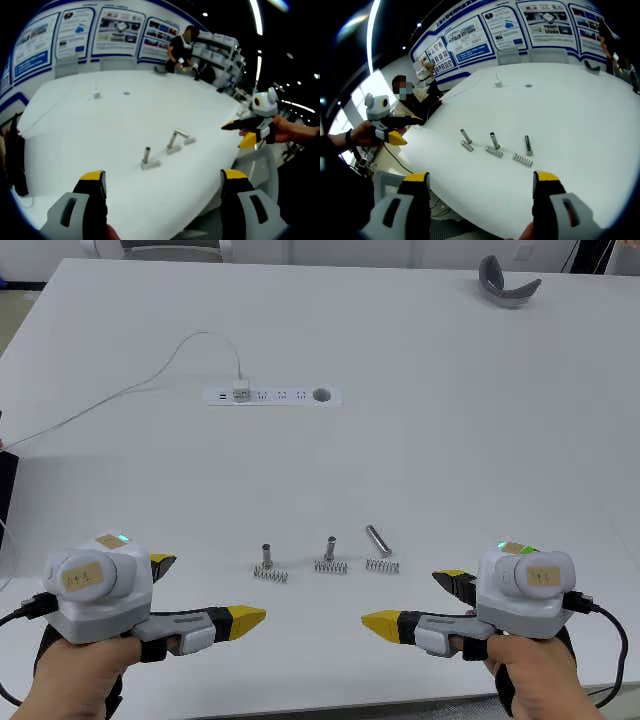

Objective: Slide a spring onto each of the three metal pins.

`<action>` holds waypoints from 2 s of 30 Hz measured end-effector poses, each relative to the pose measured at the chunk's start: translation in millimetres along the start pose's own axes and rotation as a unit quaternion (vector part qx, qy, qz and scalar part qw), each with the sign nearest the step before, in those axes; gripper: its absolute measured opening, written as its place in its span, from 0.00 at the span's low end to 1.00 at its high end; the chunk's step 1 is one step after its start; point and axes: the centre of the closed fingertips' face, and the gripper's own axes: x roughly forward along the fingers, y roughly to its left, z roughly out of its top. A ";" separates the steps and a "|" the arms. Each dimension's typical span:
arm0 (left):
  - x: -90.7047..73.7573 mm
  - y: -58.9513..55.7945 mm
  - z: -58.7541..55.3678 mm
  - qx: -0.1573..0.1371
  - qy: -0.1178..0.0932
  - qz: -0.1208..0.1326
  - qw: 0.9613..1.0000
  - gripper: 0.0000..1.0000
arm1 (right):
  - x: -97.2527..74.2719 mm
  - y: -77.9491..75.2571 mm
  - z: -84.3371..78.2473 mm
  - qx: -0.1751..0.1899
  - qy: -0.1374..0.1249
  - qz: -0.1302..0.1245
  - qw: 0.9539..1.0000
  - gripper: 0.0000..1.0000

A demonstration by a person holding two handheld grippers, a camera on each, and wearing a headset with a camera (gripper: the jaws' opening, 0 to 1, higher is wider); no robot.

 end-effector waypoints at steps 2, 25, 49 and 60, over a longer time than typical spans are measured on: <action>0.2 -0.2 -0.4 0.000 0.001 -0.001 1.000 0.96 | -0.2 -0.5 0.6 -0.001 -0.001 -0.001 1.000 0.86; 1.9 -4.2 -4.4 0.003 0.008 -0.007 1.000 0.96 | 4.3 -10.8 -3.5 -0.021 0.019 -0.007 1.000 0.86; -2.6 6.0 -5.4 -0.005 0.013 0.013 1.000 0.97 | 38.7 -46.0 -7.7 -0.038 0.082 0.005 0.996 0.78; -6.6 7.0 2.0 -0.008 0.005 0.021 1.000 0.98 | 61.6 -66.5 -0.6 -0.040 0.103 0.007 0.994 0.70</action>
